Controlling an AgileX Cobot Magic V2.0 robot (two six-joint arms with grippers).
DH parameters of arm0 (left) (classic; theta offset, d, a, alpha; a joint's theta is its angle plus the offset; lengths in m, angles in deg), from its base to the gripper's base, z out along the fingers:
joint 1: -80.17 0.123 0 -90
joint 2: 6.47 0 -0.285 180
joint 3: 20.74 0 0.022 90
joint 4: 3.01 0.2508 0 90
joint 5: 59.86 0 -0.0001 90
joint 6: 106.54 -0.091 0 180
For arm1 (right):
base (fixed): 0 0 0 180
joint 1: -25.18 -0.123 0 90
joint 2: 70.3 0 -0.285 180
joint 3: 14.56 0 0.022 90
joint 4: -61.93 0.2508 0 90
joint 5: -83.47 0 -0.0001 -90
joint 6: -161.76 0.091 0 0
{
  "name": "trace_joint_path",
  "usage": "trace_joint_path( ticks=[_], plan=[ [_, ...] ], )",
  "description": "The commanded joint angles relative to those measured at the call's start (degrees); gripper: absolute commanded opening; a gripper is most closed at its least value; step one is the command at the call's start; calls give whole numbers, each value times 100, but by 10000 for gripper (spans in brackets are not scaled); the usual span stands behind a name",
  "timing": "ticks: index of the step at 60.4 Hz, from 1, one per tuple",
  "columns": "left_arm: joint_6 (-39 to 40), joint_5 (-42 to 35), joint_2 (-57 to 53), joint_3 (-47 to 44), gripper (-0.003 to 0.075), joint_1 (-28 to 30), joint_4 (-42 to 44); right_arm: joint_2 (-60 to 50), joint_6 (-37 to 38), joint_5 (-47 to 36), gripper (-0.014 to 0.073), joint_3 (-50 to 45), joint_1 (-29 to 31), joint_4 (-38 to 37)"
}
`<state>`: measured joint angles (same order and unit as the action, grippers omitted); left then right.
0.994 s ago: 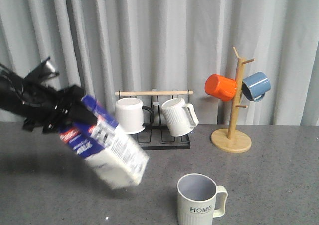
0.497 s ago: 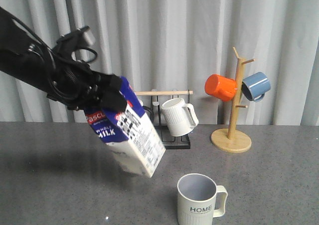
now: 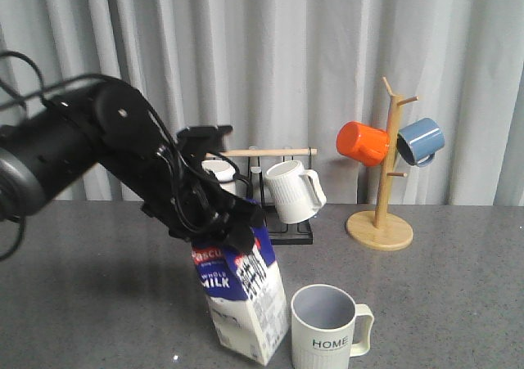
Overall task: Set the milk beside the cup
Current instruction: 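Grasp the milk carton top with the left gripper, carry toward mug, then lower the milk carton beside the HOME mug with the left gripper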
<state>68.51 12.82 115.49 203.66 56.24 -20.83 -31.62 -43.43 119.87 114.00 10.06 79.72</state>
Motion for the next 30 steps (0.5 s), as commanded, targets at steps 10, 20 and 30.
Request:
trace_joint_path(
  ticks=[10,20,30],
  plan=[
    [50,-109,-172,178,91,-74,-161,2,-16,-219,-5,145,20,58],
    [50,-109,-189,178,191,-74,-170,2,-16,-231,-5,145,20,58],
    [50,-109,-222,178,351,-74,-301,2,-16,-231,-5,145,20,58]
  ],
)
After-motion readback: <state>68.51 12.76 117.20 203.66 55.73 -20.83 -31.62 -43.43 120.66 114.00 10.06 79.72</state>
